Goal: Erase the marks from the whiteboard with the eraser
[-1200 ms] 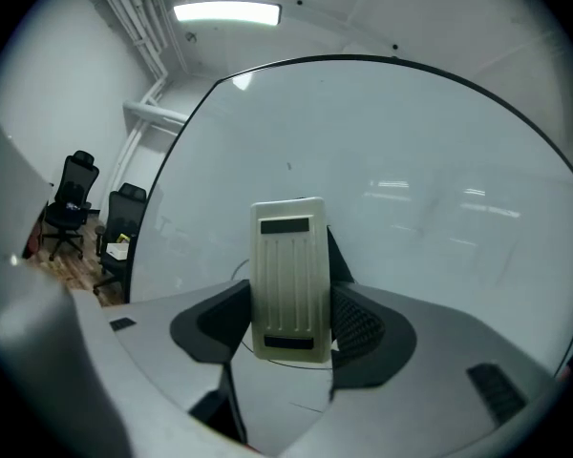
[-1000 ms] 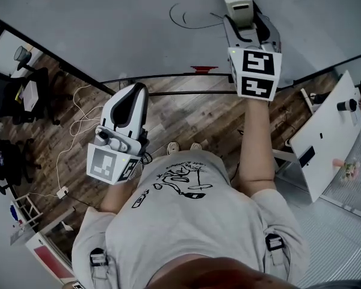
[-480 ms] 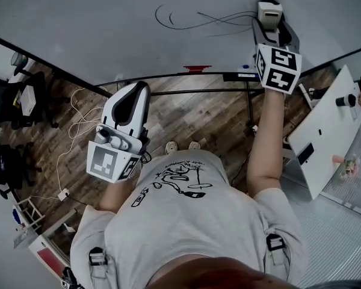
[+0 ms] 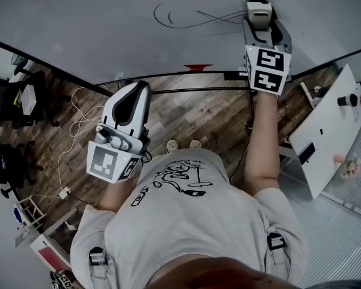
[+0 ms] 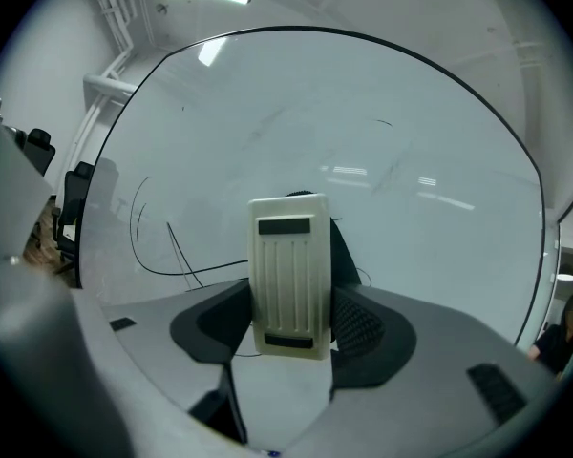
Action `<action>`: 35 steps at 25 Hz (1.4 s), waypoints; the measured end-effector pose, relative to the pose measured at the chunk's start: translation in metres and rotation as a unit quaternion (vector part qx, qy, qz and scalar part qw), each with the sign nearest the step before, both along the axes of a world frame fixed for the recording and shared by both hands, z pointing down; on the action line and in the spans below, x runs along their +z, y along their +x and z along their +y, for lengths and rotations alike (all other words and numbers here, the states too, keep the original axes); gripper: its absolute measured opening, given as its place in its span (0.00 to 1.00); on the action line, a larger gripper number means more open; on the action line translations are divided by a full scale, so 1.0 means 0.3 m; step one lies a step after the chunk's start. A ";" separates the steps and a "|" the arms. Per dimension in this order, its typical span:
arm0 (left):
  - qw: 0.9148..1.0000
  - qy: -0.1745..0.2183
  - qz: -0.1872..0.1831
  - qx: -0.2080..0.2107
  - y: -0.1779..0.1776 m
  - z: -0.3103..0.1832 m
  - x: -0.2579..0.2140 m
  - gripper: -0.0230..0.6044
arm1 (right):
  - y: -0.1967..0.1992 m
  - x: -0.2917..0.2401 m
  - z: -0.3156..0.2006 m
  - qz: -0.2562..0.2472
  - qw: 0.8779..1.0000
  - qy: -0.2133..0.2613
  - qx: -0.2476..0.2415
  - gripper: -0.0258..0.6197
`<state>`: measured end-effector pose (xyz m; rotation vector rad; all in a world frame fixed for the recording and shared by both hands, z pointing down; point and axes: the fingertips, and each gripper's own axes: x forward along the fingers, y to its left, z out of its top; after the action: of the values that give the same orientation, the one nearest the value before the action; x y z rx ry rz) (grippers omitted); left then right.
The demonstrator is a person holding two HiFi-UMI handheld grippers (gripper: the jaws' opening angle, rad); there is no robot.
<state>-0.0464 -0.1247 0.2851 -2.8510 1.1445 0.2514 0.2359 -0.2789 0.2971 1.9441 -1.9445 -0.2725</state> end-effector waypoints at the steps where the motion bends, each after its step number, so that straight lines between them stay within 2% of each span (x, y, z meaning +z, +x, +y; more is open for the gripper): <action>1: 1.000 0.000 0.000 0.000 0.000 0.000 -0.001 0.09 | -0.011 0.004 0.000 0.001 1.000 -0.001 0.000 0.44; 8: 1.000 -0.001 0.000 -0.001 -0.013 -0.003 0.002 0.09 | -0.080 0.035 -0.006 0.014 1.000 0.000 -0.003 0.44; 18: 1.000 -0.003 0.001 -0.008 -0.045 0.003 0.004 0.09 | -0.256 0.118 -0.017 0.039 0.999 -0.012 -0.029 0.44; 24: 1.000 -0.003 0.003 -0.016 -0.063 0.013 0.004 0.09 | -0.437 0.209 -0.024 0.068 0.994 -0.034 -0.073 0.44; 30: 0.999 -0.002 0.005 -0.033 -0.096 0.020 -0.001 0.09 | -0.637 0.346 -0.032 0.109 0.984 -0.069 -0.122 0.44; 35: 0.999 -0.003 0.006 -0.039 -0.119 0.027 -0.002 0.09 | -0.673 0.369 -0.023 0.111 0.981 -0.080 -0.137 0.44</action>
<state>-0.0820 -0.1167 0.2846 -2.8060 1.2579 0.2624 0.0339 -0.2857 0.4078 1.4769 -2.0124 -0.3773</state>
